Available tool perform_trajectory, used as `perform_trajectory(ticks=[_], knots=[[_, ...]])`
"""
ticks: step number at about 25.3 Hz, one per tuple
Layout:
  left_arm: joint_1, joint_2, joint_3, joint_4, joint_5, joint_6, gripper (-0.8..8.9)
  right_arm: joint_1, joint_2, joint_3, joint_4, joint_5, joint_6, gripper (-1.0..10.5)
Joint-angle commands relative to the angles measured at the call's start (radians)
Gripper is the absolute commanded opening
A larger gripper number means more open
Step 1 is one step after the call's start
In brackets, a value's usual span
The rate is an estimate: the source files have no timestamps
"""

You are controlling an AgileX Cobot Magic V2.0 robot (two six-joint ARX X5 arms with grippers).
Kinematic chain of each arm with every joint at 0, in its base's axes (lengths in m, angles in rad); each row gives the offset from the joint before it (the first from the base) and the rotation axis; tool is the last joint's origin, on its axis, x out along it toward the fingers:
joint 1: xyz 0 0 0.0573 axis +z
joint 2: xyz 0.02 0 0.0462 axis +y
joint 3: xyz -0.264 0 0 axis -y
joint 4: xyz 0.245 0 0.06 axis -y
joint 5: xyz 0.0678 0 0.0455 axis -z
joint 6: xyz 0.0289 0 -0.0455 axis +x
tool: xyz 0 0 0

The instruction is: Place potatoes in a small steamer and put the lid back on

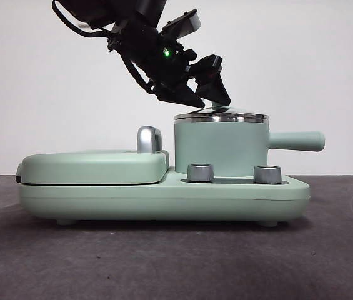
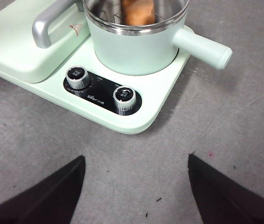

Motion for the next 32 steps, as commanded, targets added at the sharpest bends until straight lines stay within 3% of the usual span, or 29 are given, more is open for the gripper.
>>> perform_trajectory(ticks=[1, 8, 12, 22, 32], knots=[[-0.005, -0.014, 0.017, 0.002, 0.013, -0.043, 3.78, 0.006, 0.005, 0.004, 0.008, 0.003, 0.019, 3.4], [0.045, -0.1, 0.017, -0.079, 0.144, -0.269, 3.75, 0.006, 0.005, 0.004, 0.009, 0.003, 0.021, 3.4], [0.089, -0.143, 0.017, -0.143, 0.153, -0.373, 3.74, 0.006, 0.005, 0.004, 0.01, 0.003, 0.023, 3.4], [0.217, -0.26, -0.033, -0.284, 0.153, -0.386, 3.74, 0.006, 0.005, 0.004, 0.01, 0.003, 0.024, 3.4], [0.335, -0.5, -0.3, -0.278, 0.153, -0.379, 3.74, 0.006, 0.005, 0.004, 0.01, 0.0, 0.025, 3.4]])
